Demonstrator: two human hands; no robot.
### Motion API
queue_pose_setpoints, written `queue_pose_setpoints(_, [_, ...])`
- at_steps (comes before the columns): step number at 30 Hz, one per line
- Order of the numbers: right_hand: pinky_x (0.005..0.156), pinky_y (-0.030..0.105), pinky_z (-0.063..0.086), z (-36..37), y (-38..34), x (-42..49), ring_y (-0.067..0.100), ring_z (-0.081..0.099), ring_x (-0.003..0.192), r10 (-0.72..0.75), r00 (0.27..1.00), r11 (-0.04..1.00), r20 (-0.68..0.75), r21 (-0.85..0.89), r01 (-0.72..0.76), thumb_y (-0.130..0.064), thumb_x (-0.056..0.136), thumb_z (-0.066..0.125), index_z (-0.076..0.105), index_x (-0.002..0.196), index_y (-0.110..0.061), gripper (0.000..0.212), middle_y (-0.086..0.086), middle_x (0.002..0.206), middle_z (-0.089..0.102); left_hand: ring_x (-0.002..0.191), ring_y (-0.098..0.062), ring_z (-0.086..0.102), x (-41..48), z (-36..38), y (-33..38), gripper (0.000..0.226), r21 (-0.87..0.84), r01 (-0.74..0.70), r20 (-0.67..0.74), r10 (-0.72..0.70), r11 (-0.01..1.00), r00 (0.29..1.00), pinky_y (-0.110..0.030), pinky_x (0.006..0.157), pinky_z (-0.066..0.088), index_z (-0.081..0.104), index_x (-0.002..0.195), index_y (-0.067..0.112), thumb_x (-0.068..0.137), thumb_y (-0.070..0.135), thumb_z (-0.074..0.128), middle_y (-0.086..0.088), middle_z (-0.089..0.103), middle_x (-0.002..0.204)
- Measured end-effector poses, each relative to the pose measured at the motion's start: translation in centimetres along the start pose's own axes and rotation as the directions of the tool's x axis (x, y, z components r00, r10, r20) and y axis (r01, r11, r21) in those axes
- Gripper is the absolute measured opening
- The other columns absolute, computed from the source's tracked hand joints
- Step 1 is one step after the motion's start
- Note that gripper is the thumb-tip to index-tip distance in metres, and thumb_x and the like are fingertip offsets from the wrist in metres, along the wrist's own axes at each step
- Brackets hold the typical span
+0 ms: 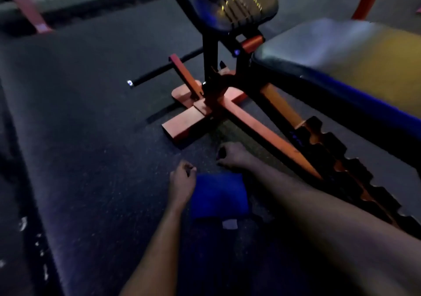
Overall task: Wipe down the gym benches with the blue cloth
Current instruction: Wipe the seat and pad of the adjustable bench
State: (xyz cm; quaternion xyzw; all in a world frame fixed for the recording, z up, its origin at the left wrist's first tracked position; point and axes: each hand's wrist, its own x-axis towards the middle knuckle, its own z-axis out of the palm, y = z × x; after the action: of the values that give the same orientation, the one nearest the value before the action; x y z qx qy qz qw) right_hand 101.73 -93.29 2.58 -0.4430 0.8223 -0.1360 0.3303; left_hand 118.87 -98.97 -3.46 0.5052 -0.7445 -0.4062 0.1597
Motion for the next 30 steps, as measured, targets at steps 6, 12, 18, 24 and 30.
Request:
queue_pose_setpoints(6, [0.090,0.031,0.049,7.0,1.9,4.7,0.027,0.061,0.111,-0.008,0.990,0.991,0.138,-0.131,0.027,-0.015,0.085,0.071,0.065,0.114,-0.005,0.031,0.015,0.120,0.066,0.116,-0.033,0.056,1.6,3.6,-6.3,0.049,0.172,0.307,0.154,-0.334,0.936,0.930,-0.033,0.090,0.043,0.051,0.124,0.000,0.093,0.035,0.064,-0.021,0.058,0.127])
queue_pose_setpoints(12, [0.107,0.043,0.041,10.3,2.2,7.6,0.026,0.046,0.132,0.056,0.969,0.974,0.240,-0.227,0.000,-0.016,0.084,0.073,0.042,0.141,-0.020,0.065,0.006,0.146,0.047,0.110,-0.033,0.058,3.0,6.4,-8.8,0.055,0.197,0.273,0.228,-0.315,0.942,0.921,-0.032,0.085,0.046,0.058,0.120,-0.001,0.085,0.038,0.073,-0.019,0.062,0.120])
queue_pose_setpoints(18, [0.105,0.045,0.026,8.9,1.0,5.5,0.031,0.028,0.139,0.091,0.967,0.978,0.239,-0.204,-0.042,-0.024,0.087,0.065,0.026,0.152,-0.030,0.076,0.007,0.149,0.040,0.097,-0.027,0.059,2.3,4.2,-6.1,0.026,0.051,0.131,0.324,-0.141,0.990,0.936,-0.035,0.079,0.049,0.048,0.111,0.011,0.091,0.016,0.065,-0.008,0.060,0.106])
queue_pose_setpoints(24, [0.100,0.041,0.030,0.6,-3.2,0.9,0.022,0.041,0.117,-0.055,0.998,0.998,-0.001,-0.011,0.055,-0.029,0.084,0.062,0.059,0.099,-0.030,0.016,0.004,0.103,0.056,0.072,-0.017,0.056,2.2,-5.2,1.8,0.029,-0.087,-0.161,0.252,0.178,0.983,0.951,-0.034,0.064,0.046,0.045,0.090,0.026,0.087,0.006,0.065,-0.005,0.066,0.085])
queue_pose_setpoints(30, [0.080,0.024,0.052,-8.9,-8.3,-5.6,0.014,0.065,0.086,-0.284,0.916,0.887,-0.284,0.285,0.363,-0.017,0.084,0.067,0.065,0.090,-0.024,0.010,-0.001,0.088,0.068,0.073,-0.007,0.062,1.1,-15.3,12.9,0.027,-0.076,-0.335,0.117,0.342,0.939,0.932,-0.015,0.058,0.046,0.061,0.097,0.021,0.079,0.020,0.080,0.004,0.070,0.085])
